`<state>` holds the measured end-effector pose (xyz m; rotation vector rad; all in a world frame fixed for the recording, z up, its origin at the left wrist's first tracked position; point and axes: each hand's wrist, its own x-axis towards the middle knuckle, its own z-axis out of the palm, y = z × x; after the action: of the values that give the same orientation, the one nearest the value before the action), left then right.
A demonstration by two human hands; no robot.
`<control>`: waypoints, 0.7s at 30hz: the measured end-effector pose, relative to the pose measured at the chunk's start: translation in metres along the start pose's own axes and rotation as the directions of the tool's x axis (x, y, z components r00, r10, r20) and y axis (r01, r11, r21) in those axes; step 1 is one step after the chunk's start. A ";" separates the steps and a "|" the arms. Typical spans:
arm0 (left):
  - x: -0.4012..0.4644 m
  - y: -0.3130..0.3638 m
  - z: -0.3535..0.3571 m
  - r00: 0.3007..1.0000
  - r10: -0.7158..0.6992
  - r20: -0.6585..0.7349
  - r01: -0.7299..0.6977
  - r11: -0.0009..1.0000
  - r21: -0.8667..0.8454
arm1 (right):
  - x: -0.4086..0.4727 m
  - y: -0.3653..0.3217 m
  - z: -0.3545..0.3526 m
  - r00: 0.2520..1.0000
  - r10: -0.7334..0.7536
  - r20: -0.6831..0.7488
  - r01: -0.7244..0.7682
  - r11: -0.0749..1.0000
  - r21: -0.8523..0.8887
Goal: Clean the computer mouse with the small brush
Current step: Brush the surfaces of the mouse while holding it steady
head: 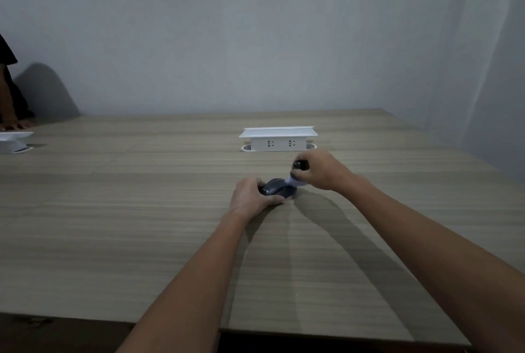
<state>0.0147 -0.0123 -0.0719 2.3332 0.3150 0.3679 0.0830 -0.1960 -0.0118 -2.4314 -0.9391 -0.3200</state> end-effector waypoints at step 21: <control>0.012 0.002 -0.011 0.990 0.086 0.111 -0.076 0.993 -0.085 | -0.025 0.014 0.011 0.990 0.113 -0.081 -0.090 0.964 0.251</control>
<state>0.0222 -0.0028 -0.0609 2.2812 0.1473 0.2793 0.0750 -0.2127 -0.0364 -2.2071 -0.7616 -0.2619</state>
